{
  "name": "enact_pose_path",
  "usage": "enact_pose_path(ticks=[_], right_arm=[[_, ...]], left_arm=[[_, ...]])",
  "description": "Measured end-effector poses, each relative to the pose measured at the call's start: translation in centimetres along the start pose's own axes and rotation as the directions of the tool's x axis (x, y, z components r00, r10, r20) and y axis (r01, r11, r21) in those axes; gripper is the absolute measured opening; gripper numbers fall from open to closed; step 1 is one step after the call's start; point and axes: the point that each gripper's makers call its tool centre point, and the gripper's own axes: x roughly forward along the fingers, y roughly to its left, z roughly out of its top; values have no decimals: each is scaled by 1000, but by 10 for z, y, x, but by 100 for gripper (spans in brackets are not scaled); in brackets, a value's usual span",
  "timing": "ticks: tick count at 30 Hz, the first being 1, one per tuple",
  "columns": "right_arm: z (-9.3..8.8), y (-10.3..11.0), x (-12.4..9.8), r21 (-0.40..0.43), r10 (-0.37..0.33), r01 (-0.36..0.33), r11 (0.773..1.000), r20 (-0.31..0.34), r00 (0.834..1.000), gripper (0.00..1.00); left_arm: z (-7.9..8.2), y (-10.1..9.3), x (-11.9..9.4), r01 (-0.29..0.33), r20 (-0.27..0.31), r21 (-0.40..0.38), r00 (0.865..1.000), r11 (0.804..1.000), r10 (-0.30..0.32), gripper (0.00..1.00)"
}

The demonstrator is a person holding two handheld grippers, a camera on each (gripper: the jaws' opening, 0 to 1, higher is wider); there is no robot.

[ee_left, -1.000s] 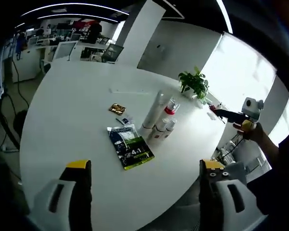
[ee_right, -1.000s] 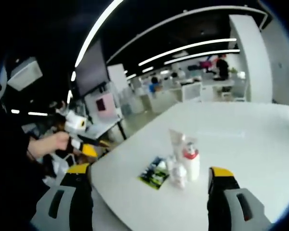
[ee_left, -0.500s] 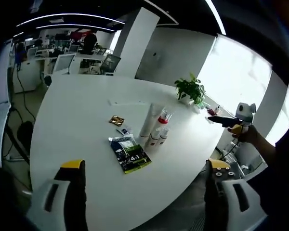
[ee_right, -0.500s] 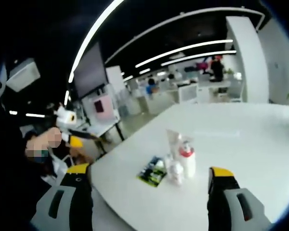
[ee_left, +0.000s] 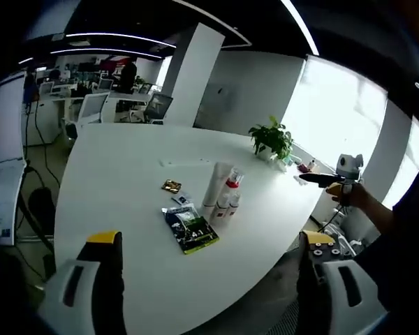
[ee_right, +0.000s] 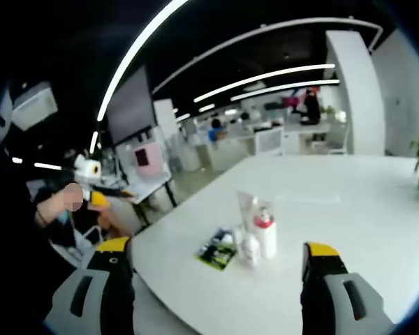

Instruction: Arrange the skincare products in the storage area until every visible bottle or jar stands upright without overlapping.

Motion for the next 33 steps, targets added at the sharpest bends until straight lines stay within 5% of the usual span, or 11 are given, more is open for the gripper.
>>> enact_pose_path(ticks=[8, 33], right_arm=[[-10, 5, -4, -12, 5, -5, 1000, -16, 1000, 99], [-14, -12, 1, 49, -15, 16, 999, -14, 1000, 97]], left_arm=[[-5, 15, -5, -55, -20, 14, 998, 998, 55, 99], [-13, 30, 28, -53, -56, -27, 997, 998, 51, 99]])
